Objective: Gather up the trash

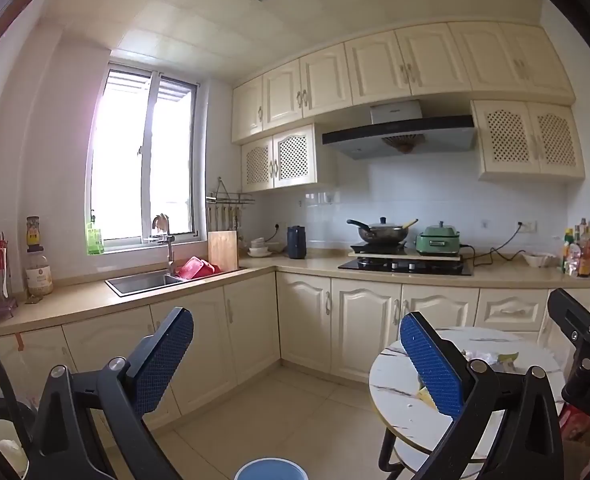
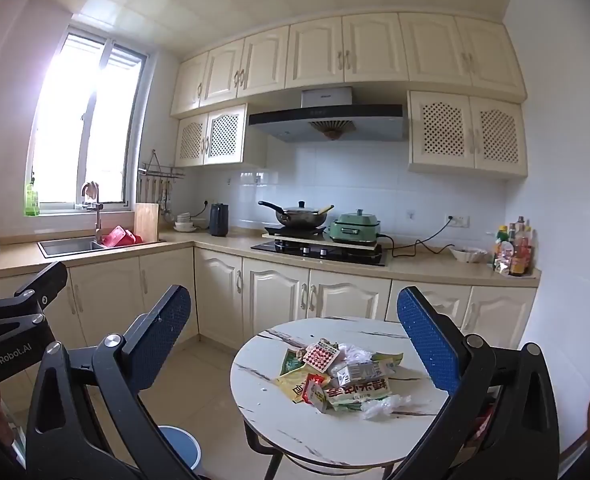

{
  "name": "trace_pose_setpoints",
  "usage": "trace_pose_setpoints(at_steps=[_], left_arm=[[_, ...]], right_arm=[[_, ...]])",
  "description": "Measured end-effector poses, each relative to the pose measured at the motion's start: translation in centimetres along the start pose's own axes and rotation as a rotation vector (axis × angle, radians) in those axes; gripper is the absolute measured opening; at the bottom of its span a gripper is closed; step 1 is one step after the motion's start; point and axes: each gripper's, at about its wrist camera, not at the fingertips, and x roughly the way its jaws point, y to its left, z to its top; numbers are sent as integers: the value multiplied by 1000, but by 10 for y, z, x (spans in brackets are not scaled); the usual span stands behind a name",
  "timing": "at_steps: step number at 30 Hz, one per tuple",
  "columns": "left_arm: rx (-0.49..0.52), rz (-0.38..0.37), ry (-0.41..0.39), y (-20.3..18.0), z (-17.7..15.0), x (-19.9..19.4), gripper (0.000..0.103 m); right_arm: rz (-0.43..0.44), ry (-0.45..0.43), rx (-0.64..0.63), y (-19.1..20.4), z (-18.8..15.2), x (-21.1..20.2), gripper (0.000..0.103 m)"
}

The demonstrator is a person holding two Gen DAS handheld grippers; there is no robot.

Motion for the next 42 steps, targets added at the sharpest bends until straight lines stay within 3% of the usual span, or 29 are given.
trace_pose_setpoints(at_steps=[42], left_arm=[[13,-1,15,-14,-1,3,102]], right_arm=[[14,33,9,1,-11,9,103]])
